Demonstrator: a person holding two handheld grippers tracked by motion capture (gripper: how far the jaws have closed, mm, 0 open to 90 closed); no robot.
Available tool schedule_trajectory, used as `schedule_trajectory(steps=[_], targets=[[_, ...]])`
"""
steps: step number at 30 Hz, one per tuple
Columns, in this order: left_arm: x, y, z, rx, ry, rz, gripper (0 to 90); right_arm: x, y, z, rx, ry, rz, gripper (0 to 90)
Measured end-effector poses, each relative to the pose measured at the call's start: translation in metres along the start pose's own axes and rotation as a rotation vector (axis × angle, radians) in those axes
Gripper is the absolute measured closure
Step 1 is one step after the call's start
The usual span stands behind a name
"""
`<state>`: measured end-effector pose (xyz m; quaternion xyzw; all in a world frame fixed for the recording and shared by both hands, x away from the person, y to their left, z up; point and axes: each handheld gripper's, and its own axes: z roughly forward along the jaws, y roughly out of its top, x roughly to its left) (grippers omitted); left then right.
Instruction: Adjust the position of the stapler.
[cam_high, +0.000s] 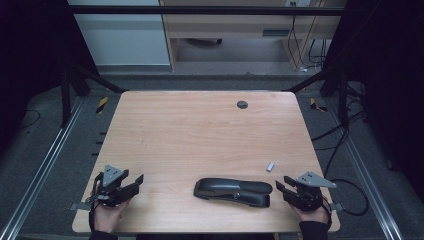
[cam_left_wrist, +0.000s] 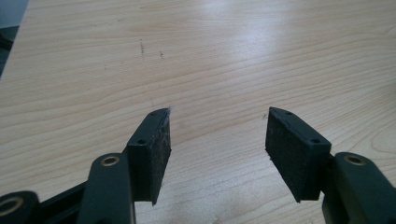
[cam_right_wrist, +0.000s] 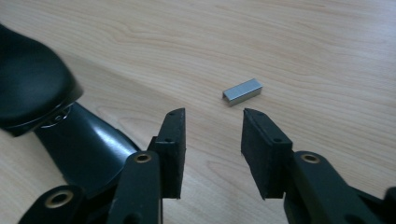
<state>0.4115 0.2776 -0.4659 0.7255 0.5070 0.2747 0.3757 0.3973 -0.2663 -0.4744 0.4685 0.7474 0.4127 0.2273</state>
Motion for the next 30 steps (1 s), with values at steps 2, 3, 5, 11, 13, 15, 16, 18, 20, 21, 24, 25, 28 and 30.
schedule_trajectory(steps=[2,3,5,11,13,15,16,18,20,21,24,25,28,30], targets=[[-0.002,0.000,0.000,0.000,0.007,0.003,37.9,0.002,-0.001,0.000,0.011,0.014,-0.007,64.1],[-0.002,0.000,0.000,0.001,0.008,0.002,37.8,0.004,-0.002,-0.001,0.016,0.028,-0.001,65.5],[-0.003,0.000,-0.001,0.004,0.001,-0.004,37.8,0.004,-0.003,-0.001,0.030,0.031,-0.010,68.3],[-0.004,-0.001,-0.005,0.007,-0.014,-0.009,39.9,0.013,-0.006,-0.004,0.066,0.077,-0.017,78.1],[-0.005,-0.001,-0.006,0.006,-0.022,-0.006,40.3,0.015,-0.007,-0.004,0.074,0.086,-0.016,80.0],[-0.006,-0.001,-0.005,0.007,-0.024,-0.007,41.7,0.020,-0.009,-0.004,0.082,0.115,-0.024,83.2],[-0.006,-0.001,-0.005,0.012,-0.025,0.000,43.1,0.023,-0.010,-0.004,0.090,0.135,-0.031,86.6],[-0.007,-0.001,-0.006,0.012,-0.027,0.002,43.7,0.024,-0.010,-0.004,0.096,0.146,-0.037,88.1],[-0.008,-0.001,-0.006,0.013,-0.028,0.006,45.1,0.028,-0.012,-0.005,0.103,0.164,-0.040,90.0],[-0.008,-0.001,-0.006,0.014,-0.029,0.007,45.8,0.030,-0.012,-0.005,0.101,0.169,-0.053,90.0],[-0.009,-0.001,-0.006,0.014,-0.032,0.009,47.1,0.035,-0.013,-0.005,0.112,0.189,-0.048,90.0],[-0.009,-0.001,-0.006,0.016,-0.031,0.011,47.3,0.037,-0.014,-0.004,0.114,0.194,-0.057,90.0],[-0.010,-0.001,-0.005,0.020,-0.033,0.014,47.6,0.041,-0.015,-0.002,0.124,0.216,-0.063,90.0],[-0.010,-0.002,-0.005,0.016,-0.033,0.016,47.6,0.044,-0.016,0.001,0.135,0.232,-0.071,90.0]])
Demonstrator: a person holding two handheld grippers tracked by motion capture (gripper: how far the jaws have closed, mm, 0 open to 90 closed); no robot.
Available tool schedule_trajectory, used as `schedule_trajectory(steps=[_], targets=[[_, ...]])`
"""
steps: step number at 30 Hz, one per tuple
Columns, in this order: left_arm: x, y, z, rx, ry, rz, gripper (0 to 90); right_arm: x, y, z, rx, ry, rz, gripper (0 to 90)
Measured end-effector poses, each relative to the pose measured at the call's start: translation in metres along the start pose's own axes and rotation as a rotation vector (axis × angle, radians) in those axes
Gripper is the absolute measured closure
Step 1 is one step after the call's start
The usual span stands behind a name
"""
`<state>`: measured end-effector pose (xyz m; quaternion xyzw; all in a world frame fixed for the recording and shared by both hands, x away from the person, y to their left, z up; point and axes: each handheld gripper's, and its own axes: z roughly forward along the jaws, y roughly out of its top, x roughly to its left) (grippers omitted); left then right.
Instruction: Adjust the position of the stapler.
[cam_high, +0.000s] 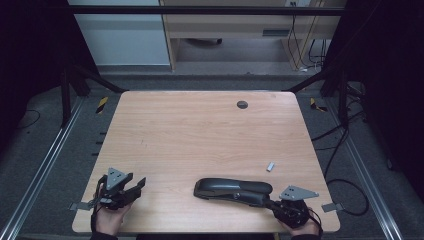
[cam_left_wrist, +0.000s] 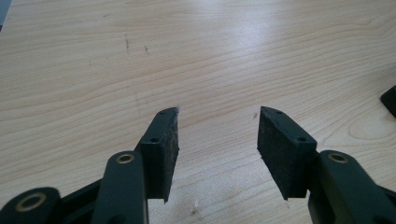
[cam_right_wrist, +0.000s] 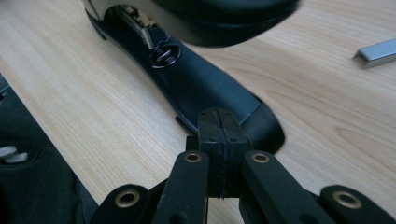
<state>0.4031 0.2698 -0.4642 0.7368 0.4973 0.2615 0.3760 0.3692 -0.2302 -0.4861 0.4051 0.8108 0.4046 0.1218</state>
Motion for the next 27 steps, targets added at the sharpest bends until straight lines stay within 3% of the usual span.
schedule_trajectory(steps=[13,20,27], targets=[[-0.0010,0.0002,-0.0002,0.007,0.002,0.010,47.6,0.0049,-0.0019,0.0101,0.078,0.012,-0.028,90.0],[-0.0014,0.0003,0.0002,0.005,-0.001,0.016,47.6,0.0045,-0.0025,0.0107,0.078,0.005,-0.055,90.0],[-0.0024,0.0003,0.0009,0.009,-0.005,0.018,47.4,-0.0002,-0.0009,0.0115,0.075,-0.029,-0.045,90.0]])
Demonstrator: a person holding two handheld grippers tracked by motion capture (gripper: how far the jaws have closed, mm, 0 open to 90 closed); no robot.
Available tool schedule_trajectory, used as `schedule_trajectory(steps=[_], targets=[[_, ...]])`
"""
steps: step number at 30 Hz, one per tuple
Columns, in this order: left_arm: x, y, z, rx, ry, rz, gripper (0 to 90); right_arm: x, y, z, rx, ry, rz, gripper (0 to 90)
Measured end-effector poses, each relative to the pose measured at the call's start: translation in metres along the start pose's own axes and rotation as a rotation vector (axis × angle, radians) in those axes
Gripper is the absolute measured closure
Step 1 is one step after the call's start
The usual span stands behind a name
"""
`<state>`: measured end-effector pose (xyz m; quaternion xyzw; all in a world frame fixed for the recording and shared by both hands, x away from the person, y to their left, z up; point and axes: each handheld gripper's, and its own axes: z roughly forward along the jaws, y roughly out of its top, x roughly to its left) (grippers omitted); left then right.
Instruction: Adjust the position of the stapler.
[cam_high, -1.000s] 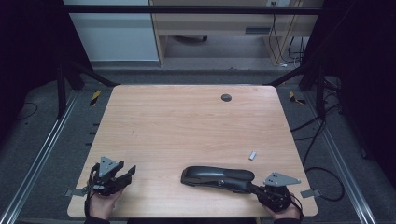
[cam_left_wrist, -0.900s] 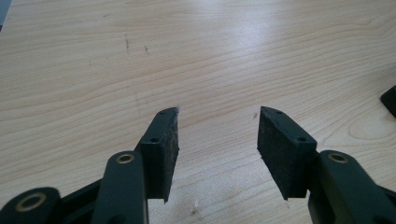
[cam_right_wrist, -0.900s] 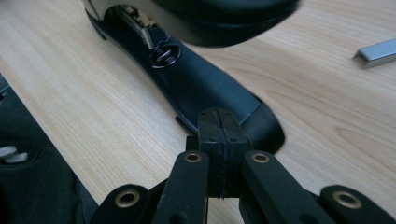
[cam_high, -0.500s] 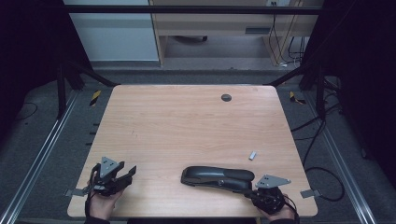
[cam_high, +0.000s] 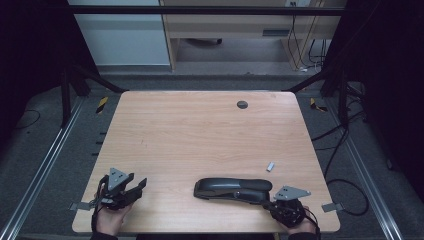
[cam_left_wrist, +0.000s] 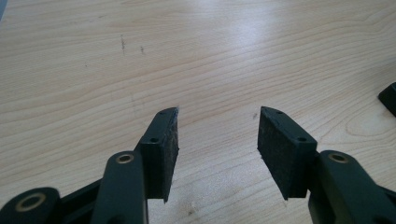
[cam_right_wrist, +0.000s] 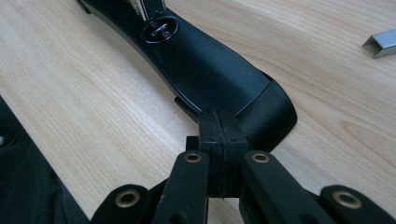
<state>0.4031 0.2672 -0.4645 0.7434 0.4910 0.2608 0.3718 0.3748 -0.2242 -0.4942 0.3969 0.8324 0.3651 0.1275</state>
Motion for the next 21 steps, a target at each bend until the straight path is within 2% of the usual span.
schedule_trajectory(steps=[18,19,21], targets=[[-0.0058,0.0018,0.0000,-0.006,-0.004,0.029,45.0,-0.0048,0.0033,0.0038,-0.015,-0.012,0.000,90.0],[-0.0067,0.0024,-0.0004,-0.007,-0.008,0.031,43.7,-0.0051,0.0037,0.0018,-0.046,-0.013,-0.007,90.0],[-0.0081,0.0034,-0.0012,-0.012,-0.011,0.035,43.0,-0.0049,0.0043,-0.0003,-0.052,-0.008,0.002,90.0]])
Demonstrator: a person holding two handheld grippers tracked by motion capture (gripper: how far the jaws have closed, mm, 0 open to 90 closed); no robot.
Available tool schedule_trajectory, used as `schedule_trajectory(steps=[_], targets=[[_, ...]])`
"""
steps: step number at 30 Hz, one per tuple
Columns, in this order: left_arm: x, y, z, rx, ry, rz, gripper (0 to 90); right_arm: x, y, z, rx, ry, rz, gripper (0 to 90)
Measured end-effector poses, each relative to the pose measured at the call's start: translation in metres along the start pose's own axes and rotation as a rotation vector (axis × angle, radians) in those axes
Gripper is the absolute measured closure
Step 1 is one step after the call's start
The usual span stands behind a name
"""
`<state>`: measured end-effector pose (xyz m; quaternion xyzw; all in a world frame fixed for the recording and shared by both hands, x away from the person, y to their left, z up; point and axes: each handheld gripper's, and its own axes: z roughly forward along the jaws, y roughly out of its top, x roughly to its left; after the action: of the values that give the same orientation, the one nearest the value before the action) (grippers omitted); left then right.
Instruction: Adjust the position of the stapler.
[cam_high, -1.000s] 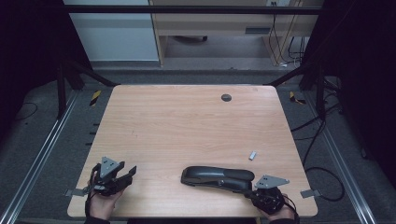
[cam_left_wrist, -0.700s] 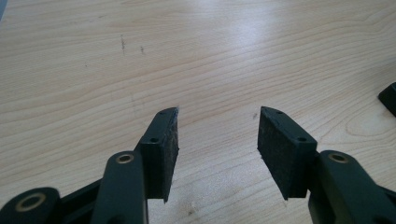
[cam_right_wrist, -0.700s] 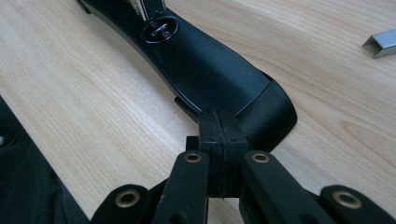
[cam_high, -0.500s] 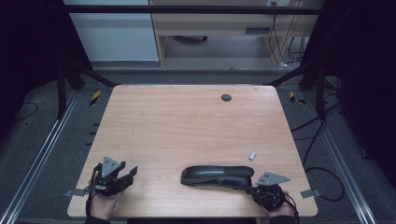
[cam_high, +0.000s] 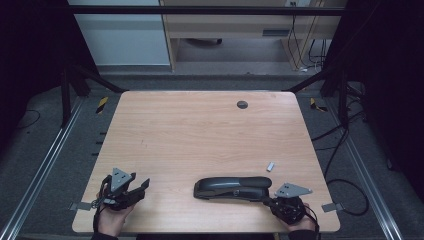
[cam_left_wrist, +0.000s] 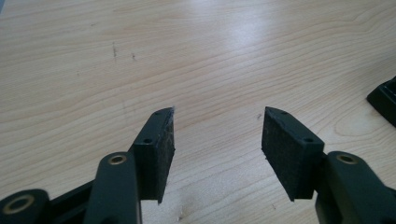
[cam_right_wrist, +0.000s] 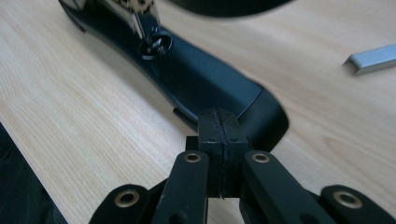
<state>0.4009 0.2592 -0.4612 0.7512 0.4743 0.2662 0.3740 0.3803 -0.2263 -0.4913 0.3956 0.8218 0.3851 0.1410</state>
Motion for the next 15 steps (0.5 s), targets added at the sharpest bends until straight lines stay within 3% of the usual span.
schedule_trajectory(steps=[8,15], targets=[[-0.012,0.008,-0.002,-0.015,0.002,0.034,36.9,-0.014,0.000,-0.013,-0.081,-0.072,0.041,79.5],[-0.027,0.017,-0.002,-0.014,-0.027,0.078,33.6,-0.026,-0.002,-0.018,-0.128,-0.162,0.085,58.9]])
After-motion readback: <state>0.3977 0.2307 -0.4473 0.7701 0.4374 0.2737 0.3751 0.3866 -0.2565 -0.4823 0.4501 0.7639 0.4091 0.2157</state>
